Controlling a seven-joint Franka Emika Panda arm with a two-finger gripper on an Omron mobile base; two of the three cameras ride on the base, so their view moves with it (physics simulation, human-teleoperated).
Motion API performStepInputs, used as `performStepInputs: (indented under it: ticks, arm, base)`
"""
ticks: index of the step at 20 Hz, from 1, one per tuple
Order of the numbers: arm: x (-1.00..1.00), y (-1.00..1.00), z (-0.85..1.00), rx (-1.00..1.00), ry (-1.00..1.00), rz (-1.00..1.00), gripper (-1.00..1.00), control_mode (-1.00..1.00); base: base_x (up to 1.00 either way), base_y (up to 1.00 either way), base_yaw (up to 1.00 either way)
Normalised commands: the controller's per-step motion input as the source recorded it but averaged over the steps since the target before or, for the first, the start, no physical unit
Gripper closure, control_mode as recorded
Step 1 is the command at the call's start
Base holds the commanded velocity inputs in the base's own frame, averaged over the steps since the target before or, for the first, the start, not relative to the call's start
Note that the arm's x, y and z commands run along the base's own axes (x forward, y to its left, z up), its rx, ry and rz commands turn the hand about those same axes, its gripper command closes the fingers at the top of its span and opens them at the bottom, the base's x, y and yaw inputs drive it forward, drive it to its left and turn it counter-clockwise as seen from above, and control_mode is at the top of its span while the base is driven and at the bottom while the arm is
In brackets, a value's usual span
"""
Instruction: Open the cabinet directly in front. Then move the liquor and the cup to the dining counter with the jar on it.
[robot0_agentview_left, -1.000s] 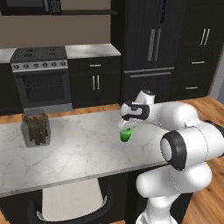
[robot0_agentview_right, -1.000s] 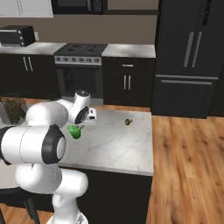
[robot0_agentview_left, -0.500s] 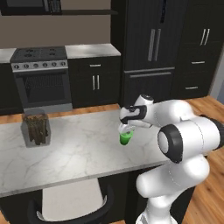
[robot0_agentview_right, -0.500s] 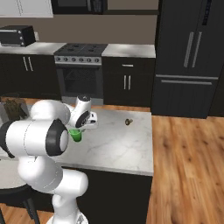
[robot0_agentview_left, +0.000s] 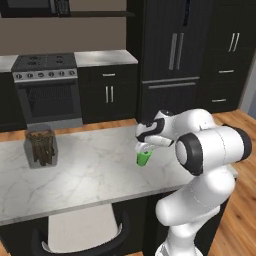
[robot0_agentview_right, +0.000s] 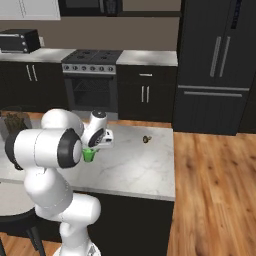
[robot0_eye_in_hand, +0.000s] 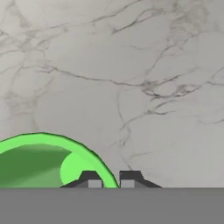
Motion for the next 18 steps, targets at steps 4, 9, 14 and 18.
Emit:
performStepInputs:
  ticks: [4,9,14,18]
  arm:
    - [0.04,0.02,-0.04,0.00,0.03,0.00,1.00,-1.00]
    - [0.03,0.07,0.03,0.00,0.10,-0.01,1.00,-1.00]
    - [0.04,0.01,0.00,0.00,0.05,0.00,1.00,-1.00]
    - [0.17,0.20,0.00,-0.04,0.14,-0.03,-1.00,-1.00]
  base:
    - [0.00,0.00,0.00]
    - [0.00,0.00,0.00]
    - [0.00,0.00,0.00]
    - [0.00,0.00,0.00]
